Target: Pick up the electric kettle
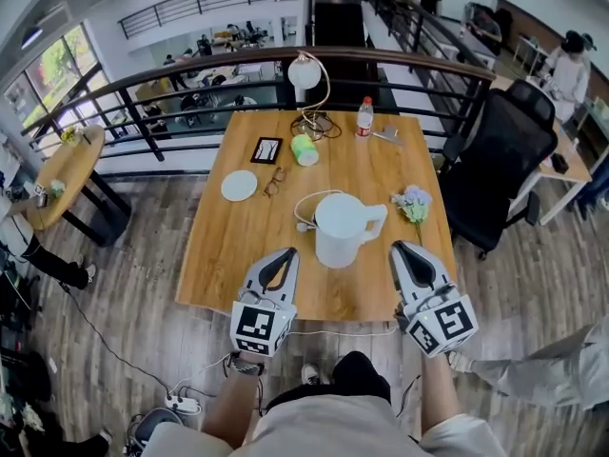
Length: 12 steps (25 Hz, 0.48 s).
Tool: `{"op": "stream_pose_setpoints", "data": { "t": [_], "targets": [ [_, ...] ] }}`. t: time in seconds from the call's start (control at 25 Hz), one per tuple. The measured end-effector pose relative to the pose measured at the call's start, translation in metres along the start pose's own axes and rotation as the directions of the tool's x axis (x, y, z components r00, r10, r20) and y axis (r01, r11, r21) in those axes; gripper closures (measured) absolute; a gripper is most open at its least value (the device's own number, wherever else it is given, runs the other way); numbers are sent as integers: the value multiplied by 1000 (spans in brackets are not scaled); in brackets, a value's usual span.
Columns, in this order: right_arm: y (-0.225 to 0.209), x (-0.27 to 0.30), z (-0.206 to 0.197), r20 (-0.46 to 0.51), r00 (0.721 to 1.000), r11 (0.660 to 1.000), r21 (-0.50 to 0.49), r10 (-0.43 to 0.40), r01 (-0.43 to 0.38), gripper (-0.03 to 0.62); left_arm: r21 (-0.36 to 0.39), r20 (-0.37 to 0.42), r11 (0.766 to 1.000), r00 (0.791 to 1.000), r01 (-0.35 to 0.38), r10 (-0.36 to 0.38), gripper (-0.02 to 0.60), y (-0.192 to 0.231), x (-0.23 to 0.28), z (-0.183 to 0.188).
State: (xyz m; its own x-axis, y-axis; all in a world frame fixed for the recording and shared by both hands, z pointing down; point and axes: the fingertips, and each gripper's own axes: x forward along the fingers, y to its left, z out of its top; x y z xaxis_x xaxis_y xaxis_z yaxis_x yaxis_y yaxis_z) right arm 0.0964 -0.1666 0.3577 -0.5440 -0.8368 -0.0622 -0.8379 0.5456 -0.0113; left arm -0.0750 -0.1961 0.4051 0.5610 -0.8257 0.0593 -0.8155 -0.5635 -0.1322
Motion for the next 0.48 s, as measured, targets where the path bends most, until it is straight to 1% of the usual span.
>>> {"op": "stream_pose_setpoints", "data": {
  "t": [0.12,0.28,0.36,0.48],
  "targets": [
    [-5,2,-14,-25,1000,1000,3,-15,15,580,-11,-2,1000,1000,22,-22,574,1,3,-8],
    [-22,4,-31,-38,998,999,-6,-43,43,579,-13,-13,998,998,61,-61,574,-1,12,-27],
    [-31,9,-40,-39,998,998,-23,-51,50,579,-10,-16,998,998,67,-67,574,1,22,-35],
    [-38,19,-55,-55,998,998,-45,-41,39,570,-10,-24,998,997,67,-67,574,1,33,-46]
  ]
}}
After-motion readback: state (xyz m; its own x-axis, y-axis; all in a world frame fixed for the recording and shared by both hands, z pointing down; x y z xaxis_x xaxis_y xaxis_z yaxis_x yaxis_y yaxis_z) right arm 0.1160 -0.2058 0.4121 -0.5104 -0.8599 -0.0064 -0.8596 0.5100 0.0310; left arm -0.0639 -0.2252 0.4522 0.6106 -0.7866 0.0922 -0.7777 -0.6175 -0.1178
